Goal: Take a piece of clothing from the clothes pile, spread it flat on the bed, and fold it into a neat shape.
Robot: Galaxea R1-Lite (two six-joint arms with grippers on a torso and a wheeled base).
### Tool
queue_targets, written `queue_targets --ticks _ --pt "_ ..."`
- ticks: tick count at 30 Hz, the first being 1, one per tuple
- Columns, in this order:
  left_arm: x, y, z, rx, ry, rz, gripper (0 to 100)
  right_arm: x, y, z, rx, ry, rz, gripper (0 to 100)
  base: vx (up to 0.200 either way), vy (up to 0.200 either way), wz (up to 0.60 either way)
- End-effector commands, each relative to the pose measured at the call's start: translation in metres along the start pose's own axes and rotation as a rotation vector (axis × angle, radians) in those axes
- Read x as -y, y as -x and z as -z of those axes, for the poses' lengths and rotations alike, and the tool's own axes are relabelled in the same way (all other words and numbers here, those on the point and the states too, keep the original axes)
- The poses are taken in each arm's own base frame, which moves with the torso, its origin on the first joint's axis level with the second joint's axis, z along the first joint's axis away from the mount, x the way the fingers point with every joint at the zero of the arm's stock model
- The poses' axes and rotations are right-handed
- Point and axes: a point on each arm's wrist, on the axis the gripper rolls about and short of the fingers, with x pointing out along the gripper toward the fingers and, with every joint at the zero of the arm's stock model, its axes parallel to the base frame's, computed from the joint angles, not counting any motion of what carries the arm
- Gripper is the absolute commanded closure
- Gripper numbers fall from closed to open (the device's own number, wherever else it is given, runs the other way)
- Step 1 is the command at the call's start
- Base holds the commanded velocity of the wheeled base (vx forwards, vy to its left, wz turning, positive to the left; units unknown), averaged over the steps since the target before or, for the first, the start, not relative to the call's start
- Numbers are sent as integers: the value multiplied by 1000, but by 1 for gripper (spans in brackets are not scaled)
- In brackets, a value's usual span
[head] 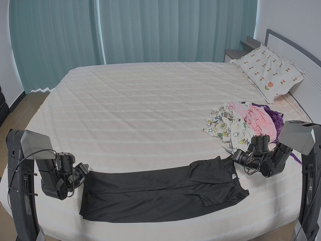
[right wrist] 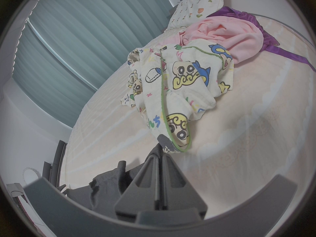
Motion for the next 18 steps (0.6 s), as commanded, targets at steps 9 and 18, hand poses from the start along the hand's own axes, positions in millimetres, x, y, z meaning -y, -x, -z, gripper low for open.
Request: queue_targets --ticks 9,18 --pt "0 21 -21 41 66 10 0 -4 13 -8 35 -35 -10 0 0 0 0" --pt "-4 85 -15 -107 117 101 0 -8 71 -3 20 -153 8 0 0 0 0"
